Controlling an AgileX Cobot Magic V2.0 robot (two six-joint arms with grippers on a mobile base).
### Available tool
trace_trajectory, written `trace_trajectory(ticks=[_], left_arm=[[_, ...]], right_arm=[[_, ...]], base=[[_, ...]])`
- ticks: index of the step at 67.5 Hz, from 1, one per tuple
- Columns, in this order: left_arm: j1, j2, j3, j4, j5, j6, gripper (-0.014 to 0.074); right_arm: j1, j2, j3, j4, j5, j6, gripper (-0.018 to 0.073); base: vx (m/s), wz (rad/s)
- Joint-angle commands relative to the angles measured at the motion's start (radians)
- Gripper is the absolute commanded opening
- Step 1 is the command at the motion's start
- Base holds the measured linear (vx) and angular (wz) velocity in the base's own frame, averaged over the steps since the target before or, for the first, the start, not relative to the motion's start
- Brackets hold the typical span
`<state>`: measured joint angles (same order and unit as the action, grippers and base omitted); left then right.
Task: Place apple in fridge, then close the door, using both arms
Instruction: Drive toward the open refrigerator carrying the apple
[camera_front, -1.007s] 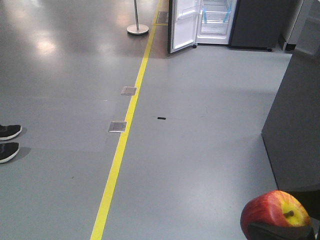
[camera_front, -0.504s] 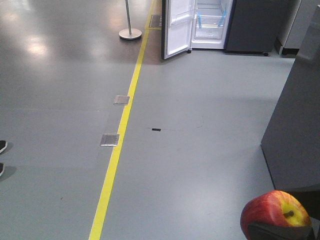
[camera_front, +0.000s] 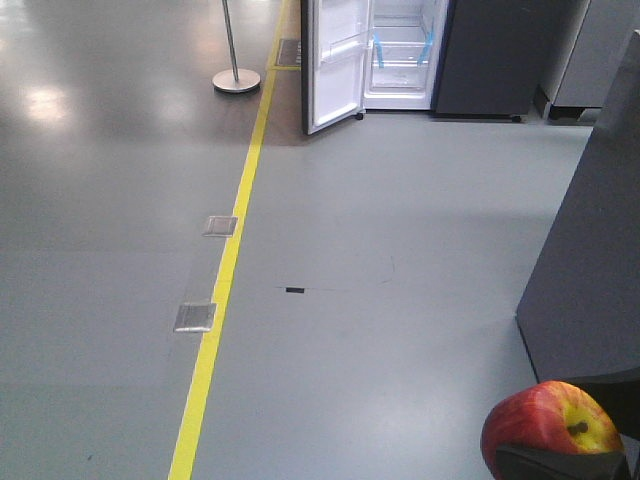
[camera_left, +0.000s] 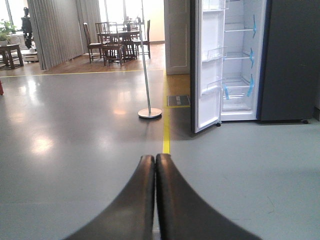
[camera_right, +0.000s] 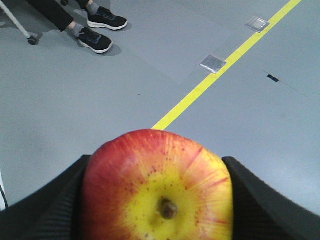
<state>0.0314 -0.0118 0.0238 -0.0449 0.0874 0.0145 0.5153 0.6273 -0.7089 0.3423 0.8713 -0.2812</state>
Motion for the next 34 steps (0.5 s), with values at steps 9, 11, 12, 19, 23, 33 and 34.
trace_trajectory(ticks=[9, 11, 12, 19, 23, 33, 34], left_arm=[[-0.007, -0.014, 0.012, -0.01, -0.079, -0.007, -0.0006], [-0.007, -0.014, 0.012, -0.01, -0.079, -0.007, -0.0006], [-0.007, -0.014, 0.012, -0.01, -0.079, -0.007, -0.0006], [-0.007, -0.014, 0.012, -0.01, -0.079, -0.007, -0.0006], [-0.007, -0.014, 0.012, -0.01, -0.079, -0.007, -0.0006], [-0.007, -0.014, 0.012, -0.01, -0.079, -0.007, -0.0006], [-0.007, -0.014, 0.012, -0.01, -0.079, -0.007, -0.0006]], right_arm=[[0.001, 0.0, -0.026, 0.019, -0.064, -0.01, 0.0363], [0.001, 0.0, -0.026, 0.019, -0.064, -0.01, 0.0363], [0.001, 0.0, -0.026, 0.019, -0.064, -0.01, 0.0363], [0.001, 0.0, -0.026, 0.019, -0.064, -0.01, 0.0363], [0.001, 0.0, -0.026, 0.019, -0.064, -0.01, 0.0363], [0.001, 0.0, -0.026, 0.019, -0.064, -0.01, 0.0363], [0.001, 0.0, -0.026, 0.019, -0.064, -0.01, 0.0363]], base=[[0.29, -0.07], [0.29, -0.06], [0.29, -0.06], [0.3, -0.04], [0.3, -0.03], [0.3, -0.01], [0.3, 0.0]])
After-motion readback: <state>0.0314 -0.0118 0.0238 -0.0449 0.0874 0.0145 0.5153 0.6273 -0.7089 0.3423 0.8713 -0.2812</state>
